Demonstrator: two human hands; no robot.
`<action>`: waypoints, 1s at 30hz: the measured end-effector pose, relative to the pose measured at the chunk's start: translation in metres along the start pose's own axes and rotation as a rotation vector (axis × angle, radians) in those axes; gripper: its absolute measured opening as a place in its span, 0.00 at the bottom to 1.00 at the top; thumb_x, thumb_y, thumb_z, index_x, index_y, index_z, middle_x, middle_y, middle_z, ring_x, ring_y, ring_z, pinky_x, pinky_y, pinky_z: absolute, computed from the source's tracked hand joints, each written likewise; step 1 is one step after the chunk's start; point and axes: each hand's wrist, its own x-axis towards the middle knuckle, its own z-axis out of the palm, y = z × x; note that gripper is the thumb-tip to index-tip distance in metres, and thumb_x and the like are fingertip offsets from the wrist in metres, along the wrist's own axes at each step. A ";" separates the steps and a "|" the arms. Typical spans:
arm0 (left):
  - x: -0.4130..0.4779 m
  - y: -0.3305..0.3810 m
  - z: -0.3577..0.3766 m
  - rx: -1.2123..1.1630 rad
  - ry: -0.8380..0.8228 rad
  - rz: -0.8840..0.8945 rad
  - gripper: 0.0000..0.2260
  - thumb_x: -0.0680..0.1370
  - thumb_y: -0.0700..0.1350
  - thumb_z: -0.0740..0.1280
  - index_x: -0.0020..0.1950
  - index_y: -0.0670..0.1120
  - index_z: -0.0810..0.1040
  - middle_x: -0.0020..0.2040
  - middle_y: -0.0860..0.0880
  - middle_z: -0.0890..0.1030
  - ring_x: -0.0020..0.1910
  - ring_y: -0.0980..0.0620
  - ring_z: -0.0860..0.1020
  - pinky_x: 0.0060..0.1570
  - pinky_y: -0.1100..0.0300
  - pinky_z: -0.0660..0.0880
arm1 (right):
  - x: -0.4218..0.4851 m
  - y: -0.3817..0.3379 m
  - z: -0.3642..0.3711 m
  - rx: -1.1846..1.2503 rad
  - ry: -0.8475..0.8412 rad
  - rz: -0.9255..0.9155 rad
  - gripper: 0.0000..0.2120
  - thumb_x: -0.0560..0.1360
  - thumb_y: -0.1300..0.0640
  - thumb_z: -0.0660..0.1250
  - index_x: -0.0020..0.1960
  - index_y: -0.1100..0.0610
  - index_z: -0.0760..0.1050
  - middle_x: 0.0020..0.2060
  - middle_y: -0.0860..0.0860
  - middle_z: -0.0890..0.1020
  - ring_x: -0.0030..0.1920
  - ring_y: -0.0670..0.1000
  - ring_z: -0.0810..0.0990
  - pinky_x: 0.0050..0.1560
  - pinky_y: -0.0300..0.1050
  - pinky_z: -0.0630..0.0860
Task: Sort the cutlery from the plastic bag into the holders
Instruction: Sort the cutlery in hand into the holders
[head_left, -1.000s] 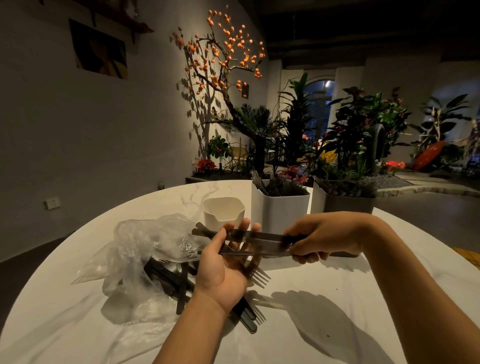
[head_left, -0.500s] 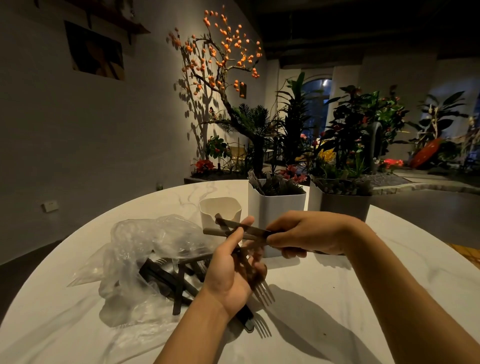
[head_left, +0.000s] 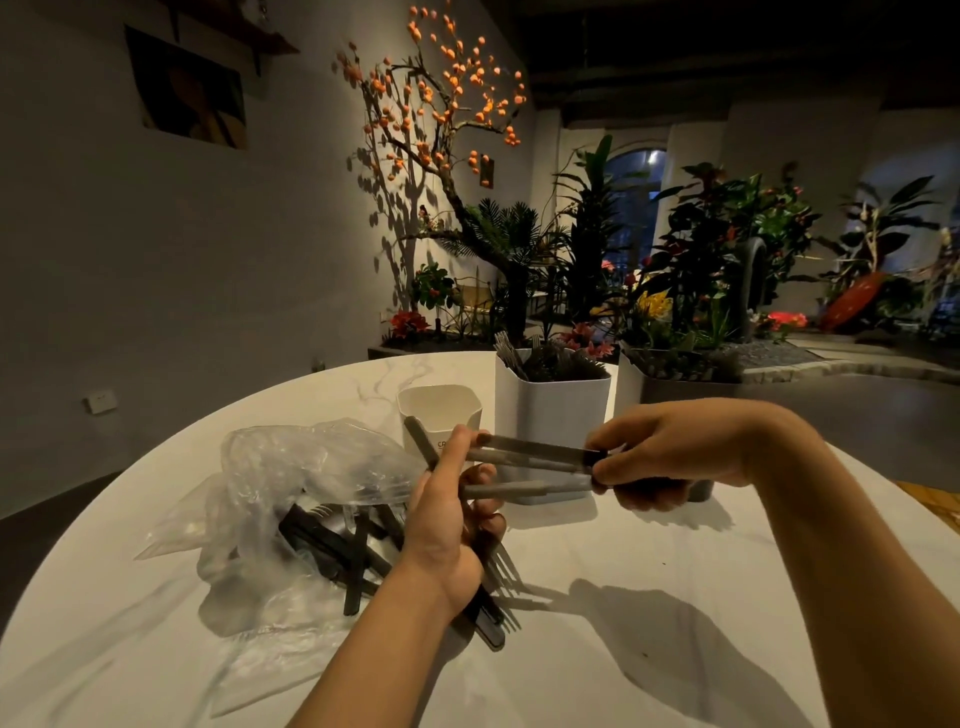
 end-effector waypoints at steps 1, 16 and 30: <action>-0.001 0.000 0.000 0.016 -0.004 0.002 0.13 0.78 0.55 0.71 0.53 0.46 0.82 0.34 0.50 0.76 0.27 0.57 0.70 0.25 0.65 0.67 | 0.001 -0.002 0.003 -0.018 -0.024 -0.009 0.07 0.82 0.56 0.65 0.55 0.56 0.80 0.38 0.53 0.82 0.35 0.48 0.78 0.38 0.38 0.77; -0.006 0.008 0.004 -0.107 -0.005 0.005 0.11 0.80 0.52 0.68 0.44 0.47 0.85 0.39 0.48 0.81 0.31 0.55 0.75 0.31 0.63 0.67 | 0.008 -0.004 0.001 0.006 -0.004 -0.178 0.08 0.81 0.57 0.67 0.57 0.57 0.82 0.37 0.52 0.83 0.33 0.47 0.77 0.36 0.39 0.74; -0.006 0.015 0.004 -0.230 0.010 0.001 0.11 0.79 0.54 0.69 0.46 0.49 0.85 0.41 0.49 0.80 0.34 0.55 0.72 0.34 0.65 0.67 | 0.009 -0.002 -0.003 0.340 0.080 -0.470 0.13 0.76 0.65 0.69 0.60 0.58 0.80 0.42 0.58 0.85 0.37 0.54 0.82 0.37 0.44 0.76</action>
